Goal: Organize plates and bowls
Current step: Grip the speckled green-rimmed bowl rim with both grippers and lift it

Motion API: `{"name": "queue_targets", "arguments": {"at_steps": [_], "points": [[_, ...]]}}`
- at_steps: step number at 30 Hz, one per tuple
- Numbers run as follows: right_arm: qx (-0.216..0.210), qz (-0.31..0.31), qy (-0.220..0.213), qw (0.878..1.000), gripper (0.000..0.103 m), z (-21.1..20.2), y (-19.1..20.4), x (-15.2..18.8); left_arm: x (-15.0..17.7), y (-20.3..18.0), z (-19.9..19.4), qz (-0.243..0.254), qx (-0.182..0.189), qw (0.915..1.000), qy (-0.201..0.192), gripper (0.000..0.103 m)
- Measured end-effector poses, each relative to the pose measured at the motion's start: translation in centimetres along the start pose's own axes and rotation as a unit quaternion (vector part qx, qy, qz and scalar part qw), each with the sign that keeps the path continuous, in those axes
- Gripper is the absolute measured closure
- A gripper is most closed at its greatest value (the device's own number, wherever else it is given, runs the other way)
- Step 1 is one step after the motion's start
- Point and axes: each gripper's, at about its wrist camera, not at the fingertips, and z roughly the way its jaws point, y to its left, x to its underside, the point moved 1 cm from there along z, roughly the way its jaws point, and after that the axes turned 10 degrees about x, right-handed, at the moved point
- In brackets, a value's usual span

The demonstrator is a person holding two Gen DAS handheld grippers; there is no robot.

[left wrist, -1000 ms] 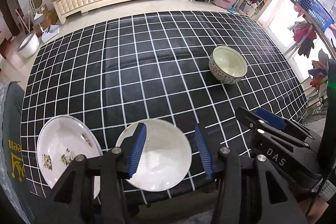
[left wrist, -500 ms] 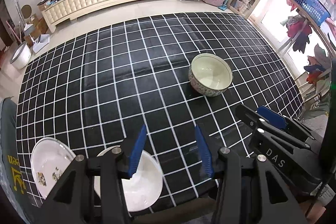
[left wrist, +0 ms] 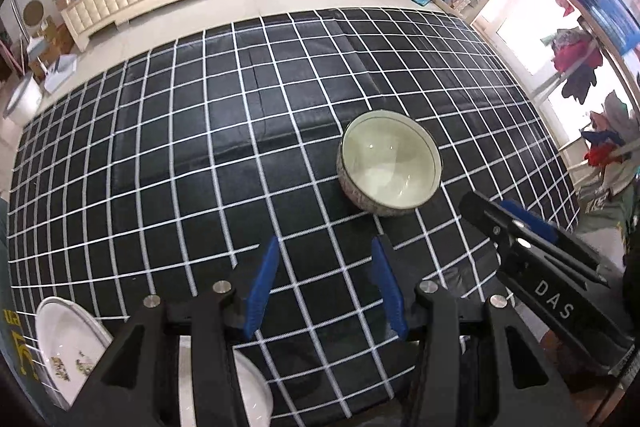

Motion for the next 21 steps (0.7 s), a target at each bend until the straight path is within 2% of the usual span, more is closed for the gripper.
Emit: {"name": "queue_targets", "arguments": {"at_steps": [8,13,16,18,21], "points": [[0.007,0.006,0.018,1.0,0.05,2.4,-1.5,-2.9,-2.8,-1.4,2.5,0.009,0.02,0.9997,0.011,0.057],[-0.004,-0.008,0.038,0.999,0.05,4.3,-1.0,-3.2,-4.3,-2.0,4.9,0.021,0.018,0.9993,0.024,0.057],[-0.005,-0.019,0.051,0.999,0.061,5.7,-0.4,-3.1,-5.2,-1.9,6.3,0.02,0.015,0.9992,0.031,0.058],[-0.005,-0.021,0.057,0.998,0.066,6.5,-0.5,-3.5,-5.6,-1.7,6.8,0.019,0.017,0.9991,0.034,0.068],[-0.007,-0.021,0.064,0.998,0.075,7.4,-0.5,-3.8,-5.9,-1.1,8.3,0.015,0.007,0.9987,0.048,0.075]]}}
